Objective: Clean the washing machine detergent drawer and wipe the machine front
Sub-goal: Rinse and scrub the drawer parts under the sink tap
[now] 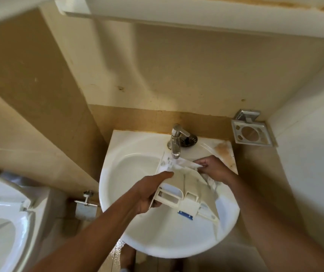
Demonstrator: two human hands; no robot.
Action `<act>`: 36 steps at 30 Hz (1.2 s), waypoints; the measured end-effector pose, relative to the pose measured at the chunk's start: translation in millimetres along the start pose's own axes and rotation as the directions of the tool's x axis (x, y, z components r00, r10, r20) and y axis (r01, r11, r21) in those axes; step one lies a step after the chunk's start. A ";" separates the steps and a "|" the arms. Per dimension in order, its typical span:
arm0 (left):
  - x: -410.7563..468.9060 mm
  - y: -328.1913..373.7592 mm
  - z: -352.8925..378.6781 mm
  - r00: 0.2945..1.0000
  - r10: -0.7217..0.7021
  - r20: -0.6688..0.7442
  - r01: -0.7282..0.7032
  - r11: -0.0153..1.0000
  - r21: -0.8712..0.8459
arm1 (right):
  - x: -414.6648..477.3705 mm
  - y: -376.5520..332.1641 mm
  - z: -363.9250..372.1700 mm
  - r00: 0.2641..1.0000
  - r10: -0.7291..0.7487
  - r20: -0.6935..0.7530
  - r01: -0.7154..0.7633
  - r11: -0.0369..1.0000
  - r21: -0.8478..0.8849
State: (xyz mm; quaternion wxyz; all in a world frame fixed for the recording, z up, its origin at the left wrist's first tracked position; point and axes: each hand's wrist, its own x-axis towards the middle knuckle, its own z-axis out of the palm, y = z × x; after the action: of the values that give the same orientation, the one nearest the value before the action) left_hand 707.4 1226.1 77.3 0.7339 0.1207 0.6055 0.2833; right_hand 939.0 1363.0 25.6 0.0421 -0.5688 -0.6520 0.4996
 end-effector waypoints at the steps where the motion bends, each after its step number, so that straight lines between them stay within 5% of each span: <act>1: -0.6 -1.9 1.1 0.999 0.027 -0.025 -0.027 1.000 -0.014 | 3.1 -4.6 7.4 0.997 -0.029 -0.073 0.027 0.999 -0.032; 4: -0.2 -4.7 4.2 0.996 0.078 -0.050 -0.080 0.996 -0.032 | 8.5 -13.0 19.9 0.974 -0.086 -0.209 0.056 0.988 -0.143; 12: 5.3 -4.5 27.6 0.999 0.040 -0.021 -0.043 0.984 -0.171 | -2.6 -1.5 9.2 0.956 -0.044 -0.291 -0.035 0.964 -0.264; 18: -1.7 -2.2 11.6 0.999 0.007 -0.047 -0.019 0.966 -0.256 | -13.4 -19.0 29.4 0.983 -0.139 -0.120 0.124 0.985 -0.123; 25: -14.3 -21.6 4.1 0.999 -0.021 -0.041 0.005 0.940 -0.342 | -14.6 -28.9 51.2 0.990 -0.042 0.136 0.078 0.960 -0.270; 36: -12.9 -11.0 14.8 0.999 -0.031 0.023 0.037 0.956 -0.291 | -16.9 -34.1 43.0 0.989 0.080 -0.125 -0.116 0.939 -0.324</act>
State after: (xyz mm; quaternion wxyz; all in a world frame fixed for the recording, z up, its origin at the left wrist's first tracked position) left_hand 723.2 1212.4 85.7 0.7538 0.0036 0.5526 0.3555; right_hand 894.2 1328.9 36.8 -0.0431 -0.6262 -0.6940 0.3527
